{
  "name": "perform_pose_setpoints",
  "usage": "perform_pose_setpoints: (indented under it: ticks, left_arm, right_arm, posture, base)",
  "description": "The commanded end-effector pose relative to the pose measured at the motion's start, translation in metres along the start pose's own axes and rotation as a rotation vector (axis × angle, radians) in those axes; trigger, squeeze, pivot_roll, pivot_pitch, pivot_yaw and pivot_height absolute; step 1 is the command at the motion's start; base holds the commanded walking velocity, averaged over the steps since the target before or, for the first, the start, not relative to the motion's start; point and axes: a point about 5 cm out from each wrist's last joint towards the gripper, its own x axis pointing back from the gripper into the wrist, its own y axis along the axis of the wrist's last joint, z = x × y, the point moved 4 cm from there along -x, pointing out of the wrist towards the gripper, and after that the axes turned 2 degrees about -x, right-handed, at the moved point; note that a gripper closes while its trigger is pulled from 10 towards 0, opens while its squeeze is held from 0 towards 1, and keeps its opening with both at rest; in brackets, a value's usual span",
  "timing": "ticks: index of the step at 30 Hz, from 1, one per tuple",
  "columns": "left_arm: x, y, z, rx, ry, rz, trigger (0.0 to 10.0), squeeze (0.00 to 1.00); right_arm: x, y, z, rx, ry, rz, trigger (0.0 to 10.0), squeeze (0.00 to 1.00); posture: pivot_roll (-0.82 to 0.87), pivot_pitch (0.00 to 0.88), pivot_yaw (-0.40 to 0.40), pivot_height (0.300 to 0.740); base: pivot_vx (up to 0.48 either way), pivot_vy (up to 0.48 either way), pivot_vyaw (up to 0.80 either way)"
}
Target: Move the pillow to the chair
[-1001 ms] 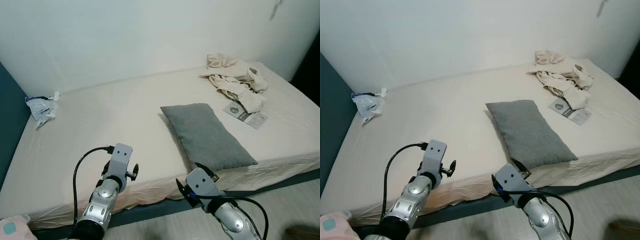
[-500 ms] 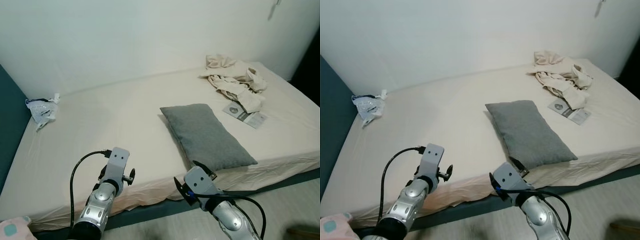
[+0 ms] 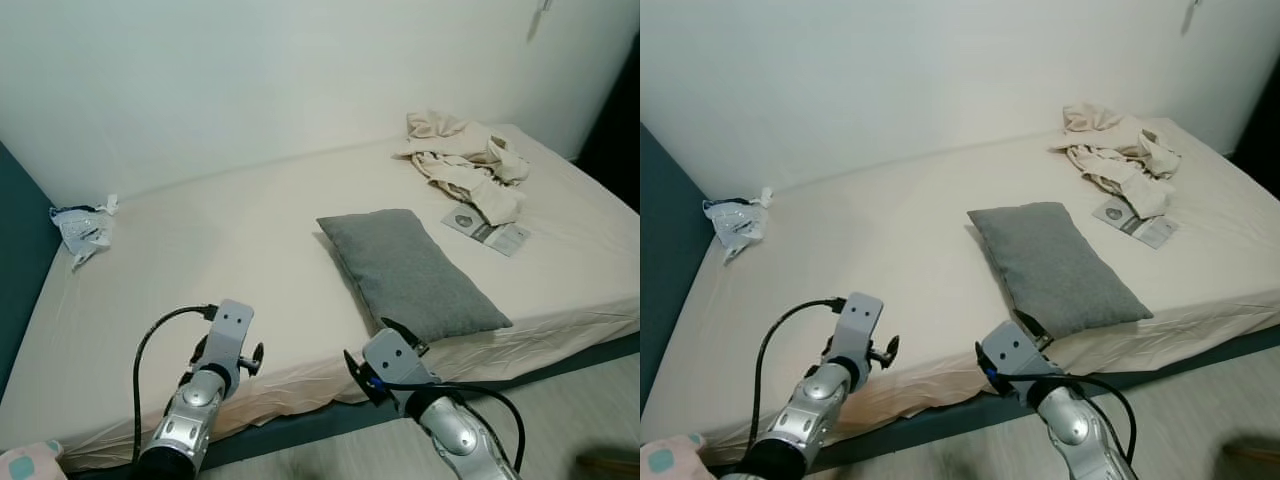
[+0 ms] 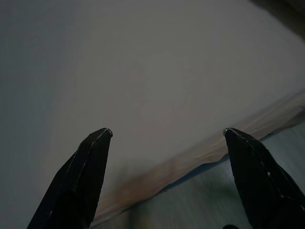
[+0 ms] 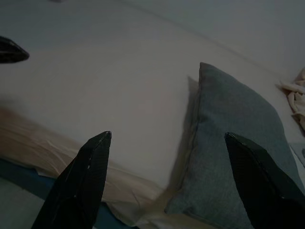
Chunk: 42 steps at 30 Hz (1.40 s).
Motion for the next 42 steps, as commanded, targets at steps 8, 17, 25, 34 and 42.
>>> perform_pose_setpoints:
  ticks: [8, 17, 25, 34, 42]
  left_arm:
    - [0.011, -0.02, 0.008, 0.036, 0.05, 0.039, 10.0, 0.0]
    - [0.017, -0.031, 0.015, 0.073, 0.078, 0.07, 10.0, 0.0]
    - [0.017, -0.034, 0.011, 0.078, 0.077, 0.083, 10.0, 0.0]
    - [0.023, -0.027, 0.02, 0.081, 0.104, 0.057, 10.0, 0.0]
    - [0.023, -0.031, 0.013, 0.093, 0.102, 0.074, 10.0, 0.0]
  right_arm:
    - [-0.003, -0.003, 0.014, 0.022, 0.085, 0.014, 10.0, 0.0]
    - [0.0, -0.003, 0.002, -0.01, -0.051, -0.016, 10.0, 0.0]
    - [0.007, 0.0, -0.011, -0.045, -0.15, -0.058, 10.0, 0.0]
    - [0.023, -0.062, -0.087, -0.692, -0.511, 0.339, 10.0, 0.0]
    - [0.005, -0.027, -0.087, -0.782, -0.539, 0.168, 10.0, 0.0]
  posture:
    - [-0.15, 0.09, 0.062, 0.74]
    - [-0.14, 0.083, 0.048, 0.74]
    - [-0.14, 0.081, 0.043, 0.74]
    - [-0.09, 0.106, 0.015, 0.74]
    - [-0.13, 0.126, 0.011, 0.74]
  base:
    - [0.0, 0.0, 0.0]
    - [0.0, 0.0, 0.0]
    - [0.0, 0.0, 0.0]
    - [0.0, 0.0, 0.0]
    - [0.0, 0.0, 0.0]
